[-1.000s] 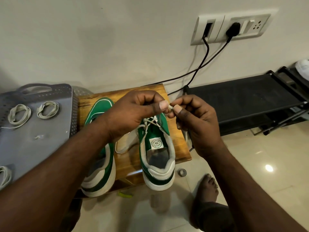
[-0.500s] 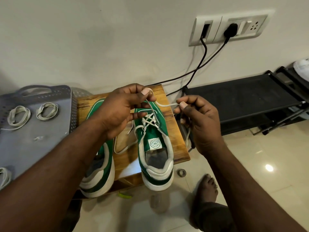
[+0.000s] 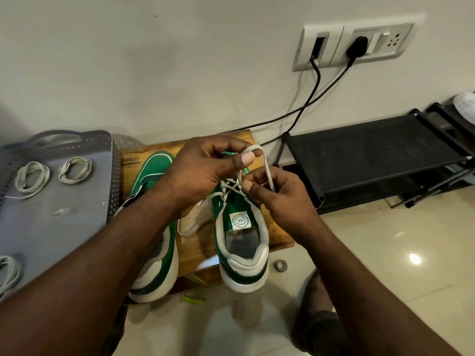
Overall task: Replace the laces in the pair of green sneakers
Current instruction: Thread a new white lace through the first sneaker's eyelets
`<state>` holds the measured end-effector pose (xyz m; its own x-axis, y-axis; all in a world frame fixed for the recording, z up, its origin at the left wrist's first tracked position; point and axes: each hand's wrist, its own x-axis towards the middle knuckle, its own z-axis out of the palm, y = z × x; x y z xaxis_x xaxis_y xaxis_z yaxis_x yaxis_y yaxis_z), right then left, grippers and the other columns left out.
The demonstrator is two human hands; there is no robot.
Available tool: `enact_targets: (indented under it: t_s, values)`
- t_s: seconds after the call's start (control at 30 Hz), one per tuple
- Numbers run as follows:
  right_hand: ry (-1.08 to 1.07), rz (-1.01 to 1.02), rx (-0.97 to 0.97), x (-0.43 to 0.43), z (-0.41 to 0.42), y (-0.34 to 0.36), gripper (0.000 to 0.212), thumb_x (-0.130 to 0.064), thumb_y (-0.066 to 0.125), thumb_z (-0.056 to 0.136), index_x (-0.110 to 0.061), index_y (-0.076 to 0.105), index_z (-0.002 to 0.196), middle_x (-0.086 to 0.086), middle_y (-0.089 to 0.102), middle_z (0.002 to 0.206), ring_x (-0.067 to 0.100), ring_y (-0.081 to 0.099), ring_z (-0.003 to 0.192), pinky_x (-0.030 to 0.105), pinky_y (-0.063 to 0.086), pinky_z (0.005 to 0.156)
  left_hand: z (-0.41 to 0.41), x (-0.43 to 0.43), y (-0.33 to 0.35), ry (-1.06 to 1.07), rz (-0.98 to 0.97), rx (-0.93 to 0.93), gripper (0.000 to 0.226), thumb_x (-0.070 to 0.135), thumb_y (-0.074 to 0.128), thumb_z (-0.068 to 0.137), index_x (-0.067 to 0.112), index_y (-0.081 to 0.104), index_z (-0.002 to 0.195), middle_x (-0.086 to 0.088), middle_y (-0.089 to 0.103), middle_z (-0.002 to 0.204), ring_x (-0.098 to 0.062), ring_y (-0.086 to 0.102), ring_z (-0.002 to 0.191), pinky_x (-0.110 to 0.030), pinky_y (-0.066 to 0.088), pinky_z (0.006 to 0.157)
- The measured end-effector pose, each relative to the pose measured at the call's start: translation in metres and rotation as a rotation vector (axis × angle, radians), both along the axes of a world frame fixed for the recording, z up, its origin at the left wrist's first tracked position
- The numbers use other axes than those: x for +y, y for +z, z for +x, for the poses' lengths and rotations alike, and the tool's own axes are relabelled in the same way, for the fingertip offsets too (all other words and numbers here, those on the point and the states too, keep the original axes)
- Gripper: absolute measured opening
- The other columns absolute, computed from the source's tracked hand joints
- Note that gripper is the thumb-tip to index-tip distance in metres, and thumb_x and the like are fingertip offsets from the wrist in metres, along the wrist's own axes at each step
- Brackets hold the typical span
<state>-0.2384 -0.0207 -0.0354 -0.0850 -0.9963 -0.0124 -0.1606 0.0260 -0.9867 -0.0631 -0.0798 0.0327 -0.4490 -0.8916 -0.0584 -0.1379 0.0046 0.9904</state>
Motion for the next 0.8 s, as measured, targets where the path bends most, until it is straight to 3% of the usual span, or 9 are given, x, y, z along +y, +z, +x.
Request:
enact_targets:
  t_s: [0.17,0.23,0.33,0.4,0.47,0.57,0.67,0.8]
  values:
    - [-0.301,0.075,-0.016,-0.005,-0.008,-0.001,0.008,-0.019,0.067,0.101,-0.020,0.073,0.097,0.001,0.076,0.086,0.006,0.065,0.070,0.029,0.054,0.066,0.017,-0.013,-0.008,0.001,-0.124,-0.608,0.043,0.040,0.082,0.087,0.039,0.066,0.127,0.012,0.073,0.105,-0.010,0.071,0.093,-0.032,0.056,0.079]
    - [-0.415,0.158,-0.009,-0.007,-0.016,-0.006,0.005,-0.019,0.069,0.099,-0.022,0.073,0.099,0.000,0.076,0.090,0.010,0.069,0.079,0.040,0.062,0.077,0.023,-0.016,-0.011,-0.056,-0.068,-0.739,0.029,0.040,0.080,0.089,0.034,0.069,0.115,0.009,0.075,0.095,-0.012,0.073,0.089,-0.033,0.056,0.082]
    - [-0.490,0.166,0.156,-0.007,-0.018,-0.014,0.028,-0.026,0.077,0.093,-0.027,0.067,0.119,-0.008,0.071,0.109,0.010,0.068,0.102,0.044,0.061,0.094,0.026,-0.016,-0.012,-0.144,0.024,-0.769,0.007,0.031,0.076,0.095,0.028,0.073,0.100,0.005,0.078,0.081,-0.011,0.074,0.074,-0.039,0.061,0.084]
    - [-0.449,0.034,0.395,-0.004,-0.012,-0.013,0.046,-0.036,0.077,0.092,-0.030,0.059,0.133,-0.009,0.062,0.129,0.011,0.059,0.119,0.037,0.055,0.099,0.025,-0.014,-0.010,-0.182,0.065,-0.781,0.004,0.025,0.076,0.094,0.025,0.075,0.098,0.007,0.078,0.077,-0.009,0.072,0.070,-0.038,0.059,0.082]
    - [-0.364,-0.175,0.506,-0.001,0.000,-0.008,0.049,-0.039,0.074,0.092,-0.029,0.058,0.137,-0.007,0.056,0.138,0.013,0.051,0.127,0.032,0.050,0.098,0.024,-0.012,-0.008,-0.150,0.059,-0.801,0.001,0.023,0.078,0.092,0.023,0.077,0.092,0.009,0.077,0.073,-0.008,0.069,0.070,-0.035,0.057,0.080]
    - [-0.130,-0.274,0.608,0.003,0.020,-0.005,0.044,-0.034,0.071,0.091,-0.028,0.063,0.134,-0.008,0.061,0.133,0.014,0.046,0.127,0.036,0.049,0.099,0.021,-0.010,-0.005,-0.072,0.007,-0.848,0.013,0.028,0.077,0.093,0.020,0.076,0.083,0.003,0.075,0.074,-0.011,0.068,0.074,-0.029,0.051,0.071]
    - [0.000,-0.129,0.681,0.003,0.033,-0.006,0.038,-0.025,0.070,0.092,-0.034,0.064,0.129,-0.018,0.067,0.121,0.012,0.045,0.124,0.048,0.048,0.101,0.021,-0.009,-0.006,-0.031,-0.030,-0.872,0.012,0.027,0.077,0.093,0.019,0.076,0.084,0.000,0.074,0.082,-0.019,0.070,0.083,-0.034,0.054,0.077]
    - [0.021,0.026,0.722,-0.002,0.035,-0.001,0.038,-0.019,0.073,0.089,-0.041,0.062,0.118,-0.022,0.067,0.105,0.012,0.045,0.119,0.048,0.046,0.102,0.019,-0.005,-0.010,-0.023,-0.085,-0.813,0.011,0.028,0.077,0.093,0.022,0.073,0.084,0.003,0.073,0.082,-0.016,0.067,0.082,-0.033,0.052,0.076]
